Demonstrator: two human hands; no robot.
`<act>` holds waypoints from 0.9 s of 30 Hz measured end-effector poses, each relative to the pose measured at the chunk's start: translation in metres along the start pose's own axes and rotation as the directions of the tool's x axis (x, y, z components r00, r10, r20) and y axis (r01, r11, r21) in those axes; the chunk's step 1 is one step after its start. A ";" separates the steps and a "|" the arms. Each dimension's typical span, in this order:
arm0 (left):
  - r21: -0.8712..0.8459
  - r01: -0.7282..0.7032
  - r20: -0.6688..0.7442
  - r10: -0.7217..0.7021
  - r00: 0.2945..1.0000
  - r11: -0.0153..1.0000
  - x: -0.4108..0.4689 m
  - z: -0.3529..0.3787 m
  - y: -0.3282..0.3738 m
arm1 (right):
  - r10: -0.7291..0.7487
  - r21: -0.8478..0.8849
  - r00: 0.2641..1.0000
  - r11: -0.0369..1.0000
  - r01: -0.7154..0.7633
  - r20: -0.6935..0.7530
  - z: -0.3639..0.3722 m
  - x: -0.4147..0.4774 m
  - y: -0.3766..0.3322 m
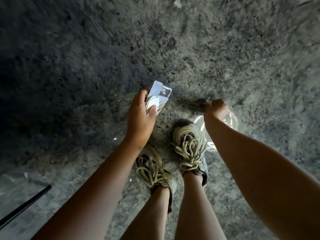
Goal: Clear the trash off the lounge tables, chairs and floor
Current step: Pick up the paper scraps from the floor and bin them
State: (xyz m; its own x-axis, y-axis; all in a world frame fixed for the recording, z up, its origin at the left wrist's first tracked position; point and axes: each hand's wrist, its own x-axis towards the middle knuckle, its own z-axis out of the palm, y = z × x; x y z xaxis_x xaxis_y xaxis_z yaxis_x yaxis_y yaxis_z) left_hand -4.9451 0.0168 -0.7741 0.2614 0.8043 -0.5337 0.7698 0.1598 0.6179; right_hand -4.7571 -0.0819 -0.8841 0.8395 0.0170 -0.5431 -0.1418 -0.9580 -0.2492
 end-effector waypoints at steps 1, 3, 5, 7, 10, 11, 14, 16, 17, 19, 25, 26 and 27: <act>-0.004 0.008 0.005 -0.008 1.000 1.000 0.000 -0.002 -0.001 | -0.004 -0.011 1.000 1.000 0.004 0.009 0.000 -0.002 -0.002; -0.013 0.016 0.005 -0.016 1.000 1.000 -0.001 -0.008 0.001 | -0.016 -0.015 0.999 1.000 0.017 0.045 -0.005 -0.009 -0.009; -0.025 0.019 -0.018 -0.019 1.000 1.000 -0.004 -0.019 0.009 | -0.046 -0.007 0.996 0.999 0.047 0.079 -0.015 -0.022 -0.023; -0.045 0.012 -0.054 -0.014 0.998 0.999 -0.009 -0.036 0.024 | -0.100 -0.011 0.990 0.995 0.102 0.103 -0.030 -0.038 -0.045; -0.075 -0.005 -0.093 -0.002 0.996 0.997 -0.017 -0.068 0.056 | -0.147 0.030 0.981 0.989 0.144 0.128 -0.062 -0.063 -0.088; -0.079 -0.007 -0.103 -0.002 0.995 0.997 -0.018 -0.079 0.068 | -0.168 0.038 0.976 0.986 0.164 0.138 -0.073 -0.069 -0.103; -0.115 -0.028 -0.144 0.011 0.989 0.993 -0.016 -0.114 0.101 | -0.223 0.058 0.963 0.975 0.217 0.153 -0.104 -0.085 -0.156; -0.142 -0.049 -0.171 0.024 0.985 0.989 -0.010 -0.138 0.119 | -0.245 0.125 0.958 0.966 0.228 0.148 -0.121 -0.092 -0.192; -0.150 -0.054 -0.188 0.025 0.982 0.987 -0.007 -0.148 0.125 | -0.263 0.145 0.954 0.959 0.242 0.145 -0.126 -0.094 -0.209; -0.167 -0.057 -0.222 0.018 0.975 0.984 0.004 -0.167 0.135 | -0.302 0.146 0.941 0.949 0.281 0.153 -0.132 -0.096 -0.241; -0.185 -0.026 -0.319 -0.035 0.947 0.982 0.053 -0.190 0.138 | -0.356 0.123 0.909 0.934 0.336 0.216 -0.105 -0.089 -0.301; -0.197 -0.014 -0.331 -0.053 0.942 0.980 0.061 -0.191 0.136 | -0.359 0.104 0.904 0.933 0.344 0.233 -0.099 -0.085 -0.306; -0.210 0.009 -0.339 -0.081 0.937 0.978 0.066 -0.192 0.134 | -0.357 0.075 0.901 0.934 0.350 0.246 -0.094 -0.082 -0.309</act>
State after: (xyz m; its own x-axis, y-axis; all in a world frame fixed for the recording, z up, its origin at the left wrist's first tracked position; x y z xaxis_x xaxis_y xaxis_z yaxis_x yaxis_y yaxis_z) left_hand -4.9363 0.2012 -0.6154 -0.0146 0.9347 -0.3550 0.6326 0.2836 0.7206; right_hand -4.7326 0.1857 -0.6870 0.6782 0.4277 -0.5976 0.1218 -0.8674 -0.4825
